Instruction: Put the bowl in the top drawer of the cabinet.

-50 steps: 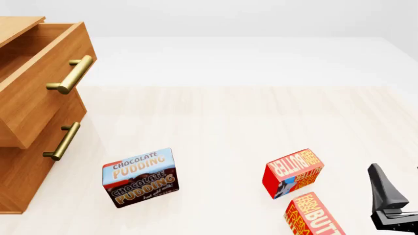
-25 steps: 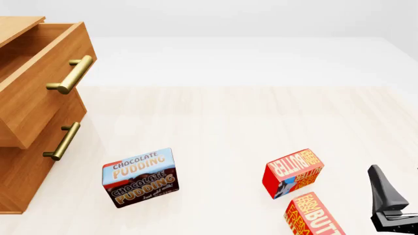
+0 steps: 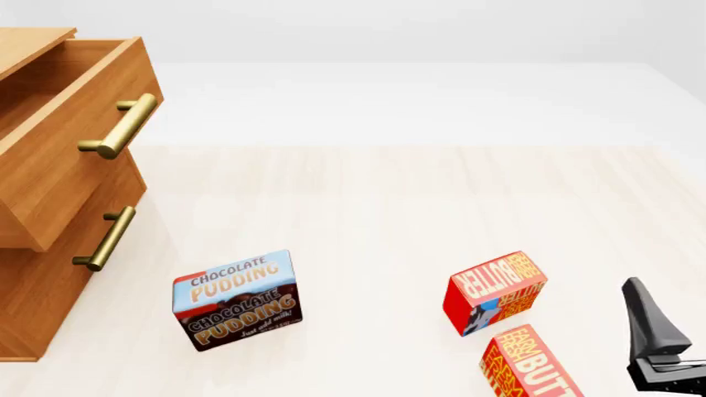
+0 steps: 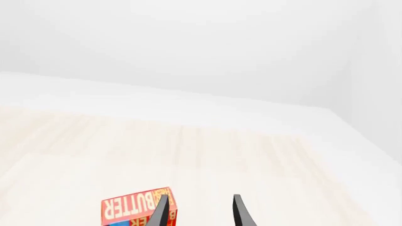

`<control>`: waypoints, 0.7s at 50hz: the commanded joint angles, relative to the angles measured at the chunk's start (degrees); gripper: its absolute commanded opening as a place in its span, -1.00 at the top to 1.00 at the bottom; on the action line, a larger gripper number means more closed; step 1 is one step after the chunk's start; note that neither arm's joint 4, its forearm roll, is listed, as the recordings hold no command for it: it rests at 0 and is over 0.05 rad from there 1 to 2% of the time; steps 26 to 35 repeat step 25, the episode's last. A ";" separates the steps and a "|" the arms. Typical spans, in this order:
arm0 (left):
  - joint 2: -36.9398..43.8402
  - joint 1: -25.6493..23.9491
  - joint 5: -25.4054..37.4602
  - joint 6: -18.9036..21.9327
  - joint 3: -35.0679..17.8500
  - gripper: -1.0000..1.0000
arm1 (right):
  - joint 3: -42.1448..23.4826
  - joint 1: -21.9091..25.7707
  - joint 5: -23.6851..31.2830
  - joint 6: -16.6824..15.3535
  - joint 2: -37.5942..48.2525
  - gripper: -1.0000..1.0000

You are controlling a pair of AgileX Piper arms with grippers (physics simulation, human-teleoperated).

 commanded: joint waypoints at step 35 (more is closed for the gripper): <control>-6.22 -9.45 1.30 -4.17 6.91 -1.00 | 0.24 0.05 -0.10 -0.27 -0.56 -1.00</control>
